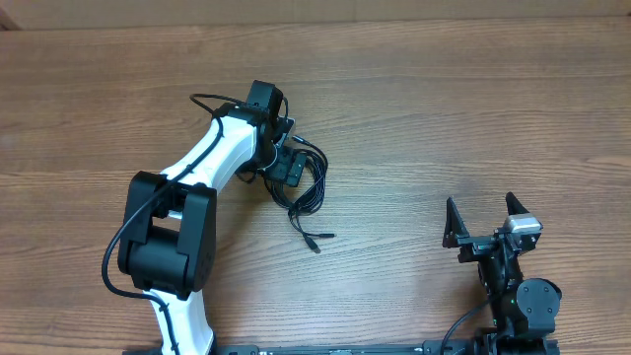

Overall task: Untangle cables
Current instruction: 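Lower the left gripper and close it on the cable loops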

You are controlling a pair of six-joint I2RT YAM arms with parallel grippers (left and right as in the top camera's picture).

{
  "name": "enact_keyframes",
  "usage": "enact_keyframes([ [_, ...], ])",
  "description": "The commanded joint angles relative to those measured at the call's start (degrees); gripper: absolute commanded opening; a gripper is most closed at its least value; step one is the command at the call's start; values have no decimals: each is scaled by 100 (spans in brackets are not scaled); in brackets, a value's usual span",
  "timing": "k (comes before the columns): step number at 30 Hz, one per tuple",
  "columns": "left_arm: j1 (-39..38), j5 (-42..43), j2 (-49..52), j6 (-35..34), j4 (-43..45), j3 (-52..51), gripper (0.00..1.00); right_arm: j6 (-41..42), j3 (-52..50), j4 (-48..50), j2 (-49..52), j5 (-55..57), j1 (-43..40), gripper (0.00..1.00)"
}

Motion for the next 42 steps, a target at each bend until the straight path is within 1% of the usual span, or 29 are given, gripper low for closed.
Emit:
enact_keyframes([
  [1, -22, -42, 146, -55, 94, -13, 100, 20, -59, 24, -22, -4, -15, 100],
  [5, -22, -35, 146, -149, 321, -225, 100, 20, -59, 24, -22, -4, -15, 100],
  [9, -22, -26, 146, -256, 367, -225, 97, 20, -59, 24, -22, -2, -15, 100],
  [12, -22, -33, 146, -291, 396, -225, 97, 20, -59, 24, -22, -4, -15, 100],
  [14, -22, -85, 146, -286, 411, -227, 100, 20, -59, 24, -22, -2, -15, 100],
  [17, -22, -232, 146, -289, 404, -227, 100, 20, -59, 24, -22, -4, -15, 100],
  [26, -22, -258, 146, -289, 409, -345, 95, 20, -59, 24, -22, -2, -15, 100],
  [32, -22, -297, 146, -289, 431, -470, 95, 20, -59, 24, -22, -4, -15, 100],
  [36, -22, -273, 146, -293, 431, -474, 89, 20, -59, 24, -22, -2, -15, 100],
  [38, -24, -273, 146, -315, 428, -474, 83, 20, -59, 24, -22, -2, -15, 100],
  [42, -26, -273, 146, -315, 461, -535, 75, 20, -59, 24, -22, -2, -15, 100],
])
